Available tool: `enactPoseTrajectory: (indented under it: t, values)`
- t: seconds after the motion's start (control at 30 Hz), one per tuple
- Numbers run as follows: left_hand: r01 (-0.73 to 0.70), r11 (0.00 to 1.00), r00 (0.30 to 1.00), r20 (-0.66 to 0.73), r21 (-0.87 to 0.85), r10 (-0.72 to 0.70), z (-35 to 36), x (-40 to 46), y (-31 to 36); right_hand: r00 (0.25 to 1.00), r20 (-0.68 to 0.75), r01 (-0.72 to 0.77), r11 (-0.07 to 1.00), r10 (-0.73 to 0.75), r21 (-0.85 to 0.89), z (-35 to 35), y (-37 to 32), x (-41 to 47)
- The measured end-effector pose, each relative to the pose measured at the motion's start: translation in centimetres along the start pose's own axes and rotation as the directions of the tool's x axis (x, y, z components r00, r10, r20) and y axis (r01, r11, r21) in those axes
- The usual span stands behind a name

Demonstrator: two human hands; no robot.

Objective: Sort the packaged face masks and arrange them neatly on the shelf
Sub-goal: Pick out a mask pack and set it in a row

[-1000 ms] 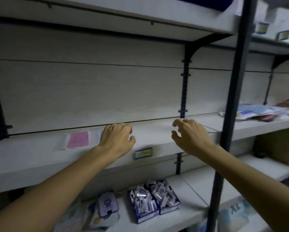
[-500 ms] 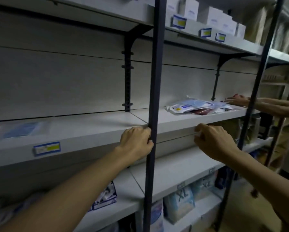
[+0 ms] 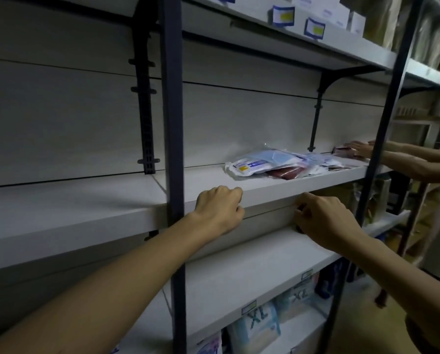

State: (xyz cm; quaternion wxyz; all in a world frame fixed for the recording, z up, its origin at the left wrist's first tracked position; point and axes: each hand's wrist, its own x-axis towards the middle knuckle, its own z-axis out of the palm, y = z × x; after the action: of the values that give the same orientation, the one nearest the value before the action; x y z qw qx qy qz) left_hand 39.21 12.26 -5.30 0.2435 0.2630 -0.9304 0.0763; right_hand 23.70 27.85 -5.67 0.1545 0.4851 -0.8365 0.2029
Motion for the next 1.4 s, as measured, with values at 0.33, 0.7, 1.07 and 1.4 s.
enactPoseTrajectory:
  t: [0.33,0.7,1.07,1.4]
  values:
    - [0.094,0.996,0.995,0.026,0.007,-0.094,6.4,14.5,2.2,1.0,0.001,-0.016,0.999,0.016,0.036,1.5,9.5,11.8]
    - [0.255,0.963,0.964,0.062,0.086,-0.26,12.1,22.3,2.2,0.992,-0.056,0.118,0.987,-0.112,0.111,5.7,15.8,24.0]
    - [0.682,0.731,0.73,-0.015,-0.032,-0.683,13.1,26.1,2.0,0.89,-0.106,0.456,0.876,-0.444,0.158,8.6,15.6,33.2]
    - [0.881,0.329,0.358,0.025,-0.341,-0.933,15.7,29.4,2.1,0.777,0.045,0.626,0.778,-0.628,0.06,9.7,16.0,34.5]
